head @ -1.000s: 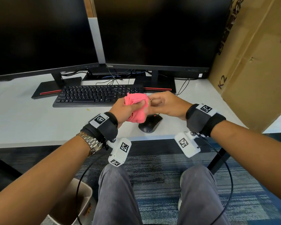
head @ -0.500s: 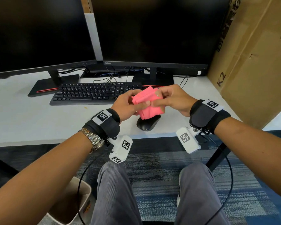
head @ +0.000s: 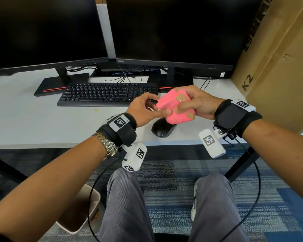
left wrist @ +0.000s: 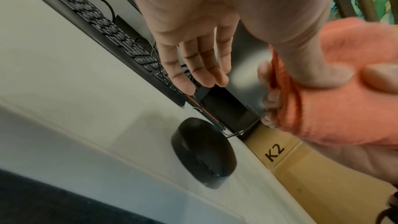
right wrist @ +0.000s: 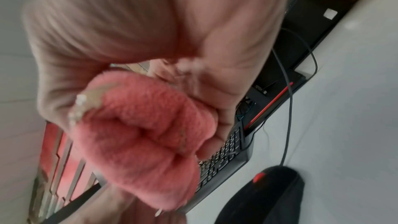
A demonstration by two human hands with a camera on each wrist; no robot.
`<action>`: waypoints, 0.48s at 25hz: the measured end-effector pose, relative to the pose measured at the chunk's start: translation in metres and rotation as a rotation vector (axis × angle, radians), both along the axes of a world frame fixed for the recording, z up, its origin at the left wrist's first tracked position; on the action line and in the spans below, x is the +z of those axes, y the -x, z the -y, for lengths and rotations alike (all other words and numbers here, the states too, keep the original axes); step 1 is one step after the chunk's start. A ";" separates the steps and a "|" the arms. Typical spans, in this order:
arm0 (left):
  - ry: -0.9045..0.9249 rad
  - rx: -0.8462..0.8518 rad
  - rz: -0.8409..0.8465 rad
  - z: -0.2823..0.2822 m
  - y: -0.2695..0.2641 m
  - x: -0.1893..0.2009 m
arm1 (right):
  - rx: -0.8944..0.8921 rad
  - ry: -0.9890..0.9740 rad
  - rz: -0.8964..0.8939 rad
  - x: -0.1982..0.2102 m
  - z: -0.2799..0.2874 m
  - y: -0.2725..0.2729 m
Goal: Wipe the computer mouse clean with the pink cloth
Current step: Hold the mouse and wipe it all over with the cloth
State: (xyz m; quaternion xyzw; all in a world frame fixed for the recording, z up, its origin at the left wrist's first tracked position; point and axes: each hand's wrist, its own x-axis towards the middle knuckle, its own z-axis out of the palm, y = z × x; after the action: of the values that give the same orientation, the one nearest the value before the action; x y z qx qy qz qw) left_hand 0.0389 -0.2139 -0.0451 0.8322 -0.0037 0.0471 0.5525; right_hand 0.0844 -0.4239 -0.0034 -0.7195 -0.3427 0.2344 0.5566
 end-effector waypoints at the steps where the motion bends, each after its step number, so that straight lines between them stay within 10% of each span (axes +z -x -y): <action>1: -0.025 0.011 -0.020 -0.003 0.000 -0.003 | -0.049 0.042 0.059 0.000 0.003 -0.004; 12: -0.196 -0.013 -0.118 0.001 0.010 -0.025 | -0.104 0.619 0.585 -0.019 -0.002 -0.017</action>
State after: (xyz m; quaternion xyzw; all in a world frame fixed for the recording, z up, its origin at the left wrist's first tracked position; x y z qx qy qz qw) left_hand 0.0286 -0.2153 -0.0697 0.8834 0.0190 -0.0059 0.4681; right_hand 0.1010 -0.4214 -0.0224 -0.9051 -0.3631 0.0839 0.2048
